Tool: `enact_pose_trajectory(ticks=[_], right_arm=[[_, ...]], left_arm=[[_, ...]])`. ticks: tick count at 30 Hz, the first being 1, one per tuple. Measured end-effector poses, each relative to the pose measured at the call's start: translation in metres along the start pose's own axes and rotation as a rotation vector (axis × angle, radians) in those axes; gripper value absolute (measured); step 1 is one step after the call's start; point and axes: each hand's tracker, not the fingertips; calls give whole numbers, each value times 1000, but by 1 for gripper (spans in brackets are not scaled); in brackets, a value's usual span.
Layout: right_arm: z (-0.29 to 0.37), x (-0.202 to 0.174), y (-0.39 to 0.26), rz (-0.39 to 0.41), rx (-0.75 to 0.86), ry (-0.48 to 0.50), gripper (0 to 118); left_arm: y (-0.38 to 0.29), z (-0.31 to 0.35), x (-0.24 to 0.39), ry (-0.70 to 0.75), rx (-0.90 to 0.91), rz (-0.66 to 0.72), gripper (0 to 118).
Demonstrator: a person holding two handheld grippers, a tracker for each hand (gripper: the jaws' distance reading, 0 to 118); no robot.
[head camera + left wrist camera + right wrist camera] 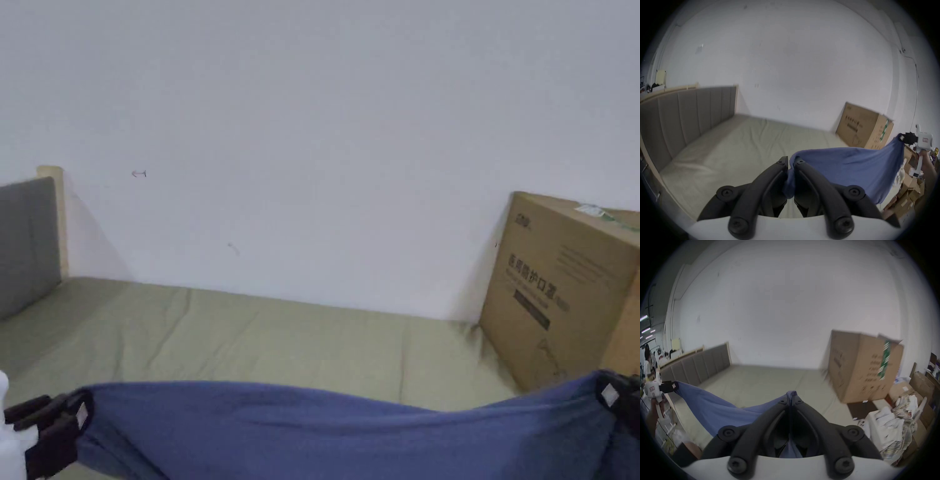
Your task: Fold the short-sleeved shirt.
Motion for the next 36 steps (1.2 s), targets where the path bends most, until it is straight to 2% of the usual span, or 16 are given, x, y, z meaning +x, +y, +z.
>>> enact_pose_trajectory(ticks=[2,4,9,13,20,23,26,30,33,36], right_arm=[[23,9,28,-13,52,-42,0],[46,10,50,22,112,-79,0],[76,19,100,12,189,-86,0],[65,19,140,16,232,-89,0],[-38,8,202,35,241,-100,0],[-96,-9,224,75,250,-117,0],[-149,-22,240,124,347,-143,0],[-213,-28,268,56,378,-143,0],[-246,-34,285,56,408,-160,0],[-273,-37,295,41,431,-169,0]], left_arm=[[35,5,11,-18,47,7,5],[67,11,22,-31,101,-27,5],[140,19,33,-34,160,-91,5],[184,9,34,-35,161,-132,5],[240,-62,26,35,127,-193,5],[255,-111,19,89,125,-191,5],[267,-157,10,140,159,-182,5],[287,-213,10,205,204,-245,5],[296,-245,15,259,245,-317,5],[301,-281,9,272,256,-302,5]])
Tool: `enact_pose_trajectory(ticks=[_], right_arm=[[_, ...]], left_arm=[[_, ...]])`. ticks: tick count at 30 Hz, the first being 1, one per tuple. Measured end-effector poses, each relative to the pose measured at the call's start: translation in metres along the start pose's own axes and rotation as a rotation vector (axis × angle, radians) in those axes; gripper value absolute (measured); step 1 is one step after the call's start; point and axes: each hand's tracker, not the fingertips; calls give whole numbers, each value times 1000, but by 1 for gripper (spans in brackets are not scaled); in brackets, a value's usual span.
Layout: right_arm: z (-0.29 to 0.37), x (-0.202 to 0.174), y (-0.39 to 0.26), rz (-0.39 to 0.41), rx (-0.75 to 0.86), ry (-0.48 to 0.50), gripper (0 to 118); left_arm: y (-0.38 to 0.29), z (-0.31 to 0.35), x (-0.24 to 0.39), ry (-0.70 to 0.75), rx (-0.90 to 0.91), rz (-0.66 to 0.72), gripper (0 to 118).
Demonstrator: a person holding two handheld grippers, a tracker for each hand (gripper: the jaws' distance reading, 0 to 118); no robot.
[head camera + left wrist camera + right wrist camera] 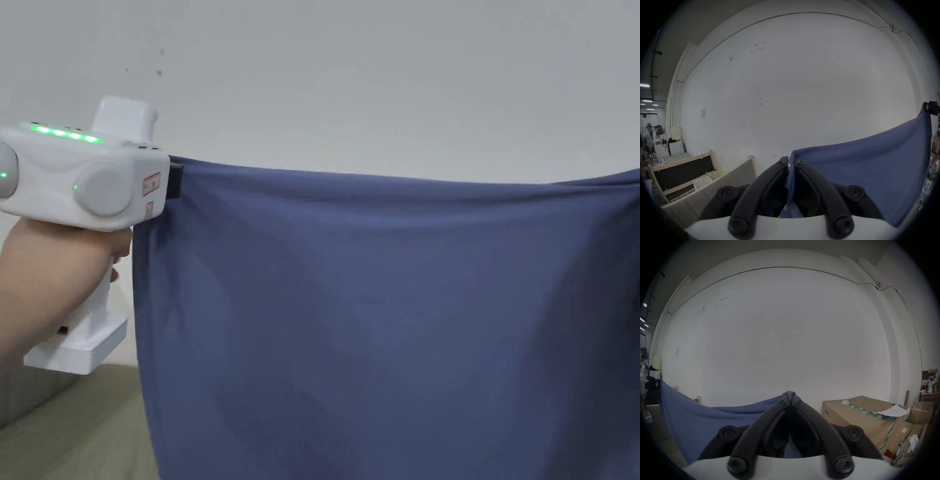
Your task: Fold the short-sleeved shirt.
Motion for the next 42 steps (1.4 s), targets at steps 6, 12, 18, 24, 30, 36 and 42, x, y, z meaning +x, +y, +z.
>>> enact_pose_trajectory(ticks=[6,12,18,24,30,36,42], right_arm=[[-24,-2,-49,49,-15,19,0],[-14,10,-153,30,-128,64,0],[52,17,-256,24,-281,117,0],[171,40,-303,-9,-394,182,0],[296,68,-314,24,-490,277,0],[406,78,-339,145,-639,370,0],[455,81,-396,205,-851,326,0]], left_arm=[[-52,-40,14,32,-17,25,5],[-156,-43,20,-7,-154,16,5],[-261,6,17,-41,-302,93,5],[-311,126,12,-75,-395,67,5],[-339,250,0,-106,-510,87,5],[-384,332,-34,-131,-614,129,5],[-435,374,-33,-200,-758,71,6]])
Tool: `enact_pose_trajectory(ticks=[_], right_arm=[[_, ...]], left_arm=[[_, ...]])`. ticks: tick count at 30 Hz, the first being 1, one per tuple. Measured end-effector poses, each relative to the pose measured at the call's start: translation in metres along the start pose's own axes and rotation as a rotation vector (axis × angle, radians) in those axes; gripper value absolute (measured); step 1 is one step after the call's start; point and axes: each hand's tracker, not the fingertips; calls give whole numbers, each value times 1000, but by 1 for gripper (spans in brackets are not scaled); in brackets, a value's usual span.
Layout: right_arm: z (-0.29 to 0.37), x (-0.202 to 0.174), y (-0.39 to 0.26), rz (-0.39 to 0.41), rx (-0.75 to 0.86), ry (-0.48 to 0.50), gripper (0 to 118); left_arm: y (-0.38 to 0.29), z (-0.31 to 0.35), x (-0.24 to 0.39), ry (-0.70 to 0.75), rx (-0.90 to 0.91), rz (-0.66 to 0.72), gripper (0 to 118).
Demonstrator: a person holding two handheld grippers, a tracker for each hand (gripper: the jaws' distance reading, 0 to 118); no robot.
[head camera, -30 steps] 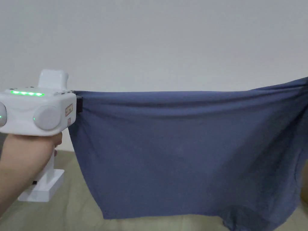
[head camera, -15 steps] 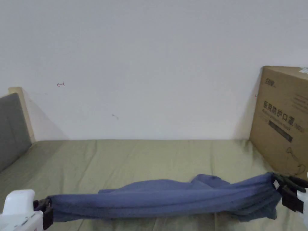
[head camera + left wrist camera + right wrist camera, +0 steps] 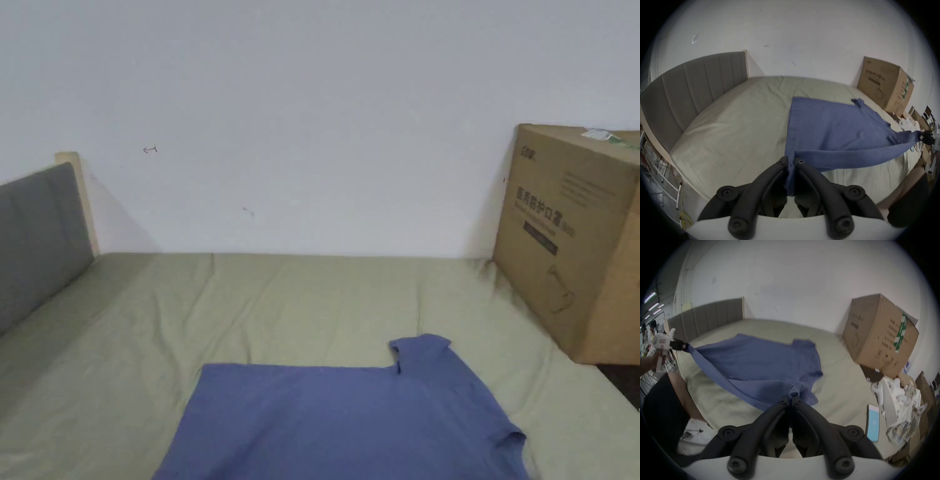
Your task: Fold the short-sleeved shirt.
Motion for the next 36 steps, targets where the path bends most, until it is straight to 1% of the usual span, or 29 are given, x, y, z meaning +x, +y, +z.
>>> enact_pose_trajectory(ticks=[3,4,5,6,7,8,9,10,11,13,14,15,16,17,18,19,20,21,22,23,25,26,27,28,29,31,32,35,36], right_arm=[[-16,-1,-23,-7,-96,-28,0],[-20,-1,-28,-14,-118,-39,0],[-24,0,-32,-31,-125,-32,2],[-25,1,-36,-60,-137,-20,7],[-16,-3,-32,-75,-140,-35,26],[-10,-2,-31,-107,-123,-75,71],[-1,0,-30,-156,-79,-93,100],[12,2,-29,-205,-11,-70,110],[28,3,-27,-252,66,-44,110],[61,-6,-24,-286,150,-81,110],[80,-14,-24,-288,172,-81,106],[100,-23,-26,-288,221,-77,98],[117,-33,-28,-292,280,-88,78],[132,-43,-29,-291,312,-86,32],[144,-53,-30,-294,336,-94,4],[153,-63,-33,-303,344,-121,3],[161,-69,-34,-311,353,-107,2],[165,-72,-32,-311,354,-29,2],[166,-76,-28,-307,336,-2,2],[163,-79,-25,-298,325,0,2],[156,-87,-16,-233,290,17,2],[151,-91,-12,-222,287,25,2],[145,-94,-8,-223,289,31,2],[141,-96,-5,-228,281,43,2],[136,-98,-3,-240,262,71,2],[126,-104,-2,-244,252,75,2],[122,-107,-1,-240,237,83,2],[112,-114,-5,-223,194,86,2],[109,-115,-7,-219,181,83,2]], left_arm=[[-17,3,19,4,-49,-47,8],[-21,2,21,9,-57,-50,14],[-22,7,26,12,-63,-43,29],[-25,8,26,9,-80,-15,49],[-25,10,25,4,-99,23,77],[-24,16,24,-1,-101,52,107],[-20,26,22,-16,-54,72,112],[-17,38,22,-30,-4,78,110],[-14,54,23,-26,39,76,110],[-14,78,15,-22,147,61,109],[-15,94,16,-1,182,54,106],[-18,113,18,-6,222,63,93],[-21,127,20,-16,255,68,66],[-27,140,24,-2,281,77,16],[-34,149,28,25,294,102,1],[-41,157,28,47,320,133,1],[-47,158,27,0,305,159,0],[-51,155,25,-50,264,179,0],[-56,146,26,-66,226,189,0],[-60,138,25,-71,214,175,0],[-69,103,18,-60,152,71,1],[-71,83,17,-34,114,28,8],[-72,68,16,-17,90,14,8],[-72,54,13,-18,79,8,14],[-72,38,9,-37,46,16,38],[-71,13,5,-33,8,35,94],[-70,3,5,-27,18,35,102],[-66,-19,7,-16,-33,-2,94],[-65,-24,7,-24,-43,2,84]])
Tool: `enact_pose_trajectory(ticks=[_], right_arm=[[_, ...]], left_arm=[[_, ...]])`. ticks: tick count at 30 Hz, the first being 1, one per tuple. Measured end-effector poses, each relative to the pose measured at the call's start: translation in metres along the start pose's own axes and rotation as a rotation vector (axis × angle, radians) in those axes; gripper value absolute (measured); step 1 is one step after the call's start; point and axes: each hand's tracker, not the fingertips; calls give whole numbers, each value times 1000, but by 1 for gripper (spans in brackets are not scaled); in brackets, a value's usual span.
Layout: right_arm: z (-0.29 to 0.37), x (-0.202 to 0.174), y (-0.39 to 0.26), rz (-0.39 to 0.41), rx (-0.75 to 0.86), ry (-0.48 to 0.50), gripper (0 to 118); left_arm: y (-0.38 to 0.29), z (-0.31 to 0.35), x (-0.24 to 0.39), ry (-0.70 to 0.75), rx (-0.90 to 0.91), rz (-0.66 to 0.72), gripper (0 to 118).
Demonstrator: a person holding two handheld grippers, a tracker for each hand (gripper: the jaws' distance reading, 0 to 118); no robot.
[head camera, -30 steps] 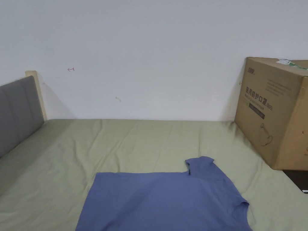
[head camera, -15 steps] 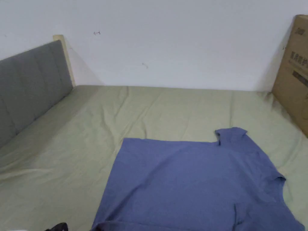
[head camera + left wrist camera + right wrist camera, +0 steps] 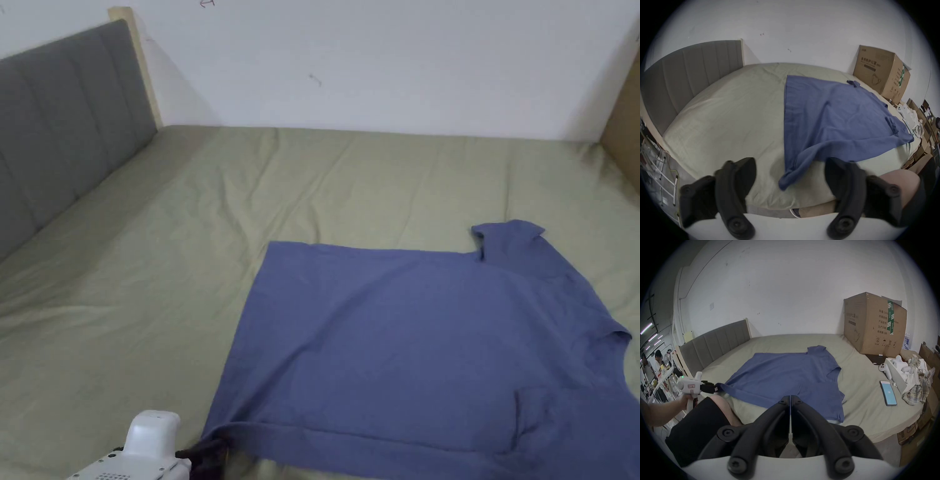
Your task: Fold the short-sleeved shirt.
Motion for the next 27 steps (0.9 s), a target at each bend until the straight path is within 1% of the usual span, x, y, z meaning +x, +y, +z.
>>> enact_pose_trajectory(ticks=[1,2,3,5,7,9,10,11,12,13,14,15,16,17,18,19,20,22,23,25,27], right_arm=[[-2,0,-3,0,-11,-2,2],[-5,0,-7,-4,-25,-6,2],[-8,3,-12,-15,-40,-10,2],[-16,8,-21,-54,-86,-23,2],[-26,14,-27,-67,-129,-80,2],[-40,25,-28,-75,-146,-201,3],[-45,31,-28,-69,-139,-226,12],[-54,43,-28,-66,-106,-235,49],[-68,54,-29,-54,-145,-238,91],[-81,62,-30,-52,-231,-269,113],[-94,72,-34,-40,-296,-274,113],[-105,80,-37,-28,-320,-274,113],[-113,85,-41,-15,-355,-295,111],[-121,90,-44,-9,-374,-291,101],[-127,95,-48,-17,-373,-270,82],[-131,100,-50,-24,-374,-263,40],[-134,104,-52,-37,-381,-253,2],[-136,103,-55,-56,-396,-244,2],[-134,101,-53,-64,-401,-210,2],[-123,92,-45,-12,-343,-240,2],[-110,90,-25,-16,-294,-228,2]], left_arm=[[4,5,5,-19,-2,-1,58],[4,6,8,-21,6,0,6],[0,10,12,-9,58,1,4],[0,11,11,-53,46,8,4],[-3,14,15,-51,52,2,4],[-2,16,9,-58,67,15,4],[-2,16,8,-63,75,41,4],[-2,18,6,-68,83,72,4],[-2,17,7,-70,83,82,4],[6,23,12,-67,83,81,4],[7,24,15,-67,82,77,4],[7,24,18,-63,83,72,4],[7,23,20,-64,80,69,4],[7,23,21,-67,77,68,4],[6,23,23,-68,74,64,4],[6,24,24,-65,75,58,4],[6,24,26,-60,74,51,4],[5,23,25,-65,63,56,4],[5,24,25,-68,58,62,4],[14,28,19,-65,54,65,4],[28,37,15,-71,70,85,4]])
